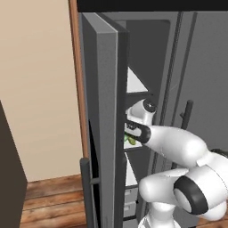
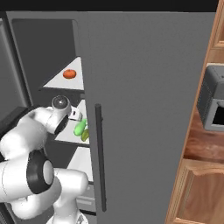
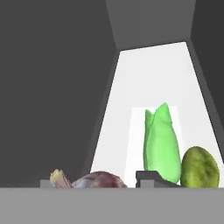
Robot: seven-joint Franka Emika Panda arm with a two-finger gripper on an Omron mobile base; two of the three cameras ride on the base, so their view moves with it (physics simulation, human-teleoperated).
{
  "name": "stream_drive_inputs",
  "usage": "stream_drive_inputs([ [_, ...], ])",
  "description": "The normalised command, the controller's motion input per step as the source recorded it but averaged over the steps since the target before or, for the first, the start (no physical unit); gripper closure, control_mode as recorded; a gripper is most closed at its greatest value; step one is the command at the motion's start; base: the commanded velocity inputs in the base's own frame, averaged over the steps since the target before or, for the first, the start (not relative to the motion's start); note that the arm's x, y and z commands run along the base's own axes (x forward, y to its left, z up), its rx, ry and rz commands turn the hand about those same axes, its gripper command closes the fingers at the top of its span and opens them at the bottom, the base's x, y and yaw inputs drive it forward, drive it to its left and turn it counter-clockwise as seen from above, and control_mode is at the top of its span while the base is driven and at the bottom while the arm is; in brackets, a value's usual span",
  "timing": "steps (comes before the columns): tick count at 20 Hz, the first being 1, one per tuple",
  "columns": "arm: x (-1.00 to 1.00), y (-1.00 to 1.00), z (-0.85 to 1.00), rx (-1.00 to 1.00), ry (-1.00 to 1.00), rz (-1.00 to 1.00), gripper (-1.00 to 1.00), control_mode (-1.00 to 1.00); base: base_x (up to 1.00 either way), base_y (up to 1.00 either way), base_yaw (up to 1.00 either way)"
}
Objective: Take the squash and garlic from the highest rack and move them to the second highest rack where the mango and corn are located, to maximize freezer space. Close the freezer door after rearranging.
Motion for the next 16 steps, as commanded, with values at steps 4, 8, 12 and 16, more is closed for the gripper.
stream_drive_inputs([
  [4,1.00,0.03,-0.38,0.00,0.08,0.00,1.00,-1.00,0.00,0.00,0.00],
  [8,0.86,0.04,-0.48,-0.01,0.02,0.00,1.00,-1.00,0.00,0.00,0.00],
  [12,0.63,0.16,-0.54,-0.01,0.00,0.00,1.00,-1.00,0.00,0.00,0.00],
  [16,0.54,0.12,-0.52,-0.02,0.00,-0.01,1.00,-1.00,0.00,0.00,0.00],
])
